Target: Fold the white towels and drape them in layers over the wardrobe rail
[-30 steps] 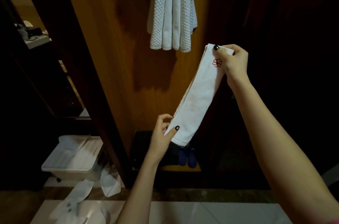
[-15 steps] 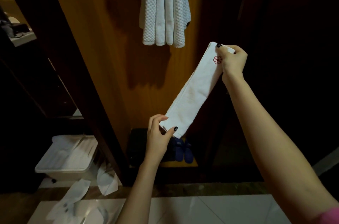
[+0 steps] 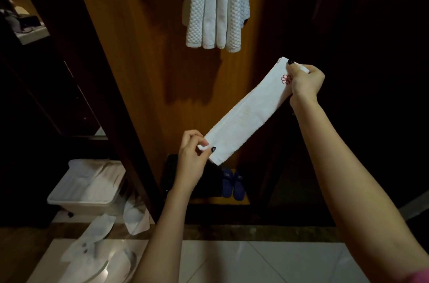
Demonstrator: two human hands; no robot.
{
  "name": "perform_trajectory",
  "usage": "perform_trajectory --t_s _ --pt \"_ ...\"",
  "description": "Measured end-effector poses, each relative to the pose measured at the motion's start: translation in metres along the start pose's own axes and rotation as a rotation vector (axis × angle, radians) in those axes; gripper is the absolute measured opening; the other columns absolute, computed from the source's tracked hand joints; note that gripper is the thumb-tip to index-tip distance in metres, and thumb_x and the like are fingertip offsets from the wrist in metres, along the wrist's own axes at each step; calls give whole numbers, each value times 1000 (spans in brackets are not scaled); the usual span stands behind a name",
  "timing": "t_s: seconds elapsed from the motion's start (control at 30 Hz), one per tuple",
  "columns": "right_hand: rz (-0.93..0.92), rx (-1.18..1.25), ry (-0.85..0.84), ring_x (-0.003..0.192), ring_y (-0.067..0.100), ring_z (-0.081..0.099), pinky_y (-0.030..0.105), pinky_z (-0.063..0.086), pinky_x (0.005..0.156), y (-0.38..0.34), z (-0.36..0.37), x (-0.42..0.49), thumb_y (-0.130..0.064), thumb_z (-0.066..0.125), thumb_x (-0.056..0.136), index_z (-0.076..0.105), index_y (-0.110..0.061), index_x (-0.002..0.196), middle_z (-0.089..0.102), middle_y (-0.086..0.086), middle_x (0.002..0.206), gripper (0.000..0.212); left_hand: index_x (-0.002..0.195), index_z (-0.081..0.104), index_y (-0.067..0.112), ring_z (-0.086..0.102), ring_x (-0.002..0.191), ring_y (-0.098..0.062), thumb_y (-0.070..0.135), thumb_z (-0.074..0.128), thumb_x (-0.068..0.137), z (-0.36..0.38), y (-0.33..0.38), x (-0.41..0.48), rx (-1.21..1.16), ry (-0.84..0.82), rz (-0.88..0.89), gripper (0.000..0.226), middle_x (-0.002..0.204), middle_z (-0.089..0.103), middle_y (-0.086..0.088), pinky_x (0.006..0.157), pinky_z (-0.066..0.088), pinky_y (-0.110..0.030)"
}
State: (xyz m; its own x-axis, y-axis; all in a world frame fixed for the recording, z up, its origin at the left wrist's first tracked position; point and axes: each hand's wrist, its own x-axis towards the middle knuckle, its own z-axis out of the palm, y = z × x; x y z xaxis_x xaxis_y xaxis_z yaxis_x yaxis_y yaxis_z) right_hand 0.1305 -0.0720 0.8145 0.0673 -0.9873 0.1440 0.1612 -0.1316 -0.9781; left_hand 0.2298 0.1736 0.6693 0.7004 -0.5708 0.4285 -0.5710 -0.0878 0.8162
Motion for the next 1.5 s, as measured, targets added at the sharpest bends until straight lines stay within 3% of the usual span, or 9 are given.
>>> perform_trajectory --t_s 0.2,0.43,0.63,0.7,0.8,1.0,1.1,1.17,1.5 --pt "64 37 3 72 8 64 20 49 60 6 -3 10 -15 68 89 61 -4 102 65 2 82 18 79 58 12 52 82 2 -5 67 83 -20 11 29 -126 29 38 20 91 55 6 71 41 -12" --pt "-57 -116 -84 75 10 66 16 48 60 -1 -5 29 -20 67 89 68 -2 96 70 8 89 20 78 58 18 56 61 -1 3 67 87 -42 15 85 -314 42 -199 19 80 62 6 63 42 -19" --pt "-225 -420 -263 74 13 63 22 43 57 -30 3 43 -28 57 95 60 -11 69 67 3 80 31 95 61 9 55 77 -5 -3 63 87 -70 40 151 -274 49 -165 15 90 58 -1 65 44 -11" --pt "-271 -447 -280 72 12 60 21 40 55 -46 5 47 -26 54 95 58 -9 70 65 3 78 30 107 63 12 59 93 -11 0 65 87 -82 48 176 -281 -8 -172 24 101 62 -5 77 48 -15" --pt "-337 -405 -314 72 11 60 22 44 58 -68 11 61 -23 57 95 56 -11 69 63 1 76 29 102 67 15 62 91 -13 3 66 87 -102 68 213 -291 -90 -152 19 98 67 -6 82 50 -24" --pt "-384 -178 -395 73 14 65 31 52 66 -122 39 93 -17 65 92 58 -10 97 66 7 83 11 92 64 15 61 61 -3 -2 58 90 -135 126 286 -444 -80 -87 18 83 61 -3 49 48 -17" --pt "-453 -66 -460 69 14 65 29 54 61 -156 61 109 -7 62 92 54 -20 123 68 5 88 34 95 66 16 66 69 -1 -3 56 91 -149 149 328 -504 -75 -17 22 92 65 -3 58 55 -17" --pt "-497 1 -513 73 9 66 25 55 61 -177 77 121 -3 58 94 58 -26 123 68 -1 100 37 96 67 14 68 76 -1 -4 55 91 -159 163 357 -522 -78 42 22 94 68 -1 66 56 -17" --pt "-524 200 -625 63 4 65 16 50 52 -268 171 198 -3 53 97 63 4 114 66 8 92 22 94 65 13 68 79 -5 -2 56 92 -204 221 491 -628 24 255 18 81 73 5 68 55 -17"
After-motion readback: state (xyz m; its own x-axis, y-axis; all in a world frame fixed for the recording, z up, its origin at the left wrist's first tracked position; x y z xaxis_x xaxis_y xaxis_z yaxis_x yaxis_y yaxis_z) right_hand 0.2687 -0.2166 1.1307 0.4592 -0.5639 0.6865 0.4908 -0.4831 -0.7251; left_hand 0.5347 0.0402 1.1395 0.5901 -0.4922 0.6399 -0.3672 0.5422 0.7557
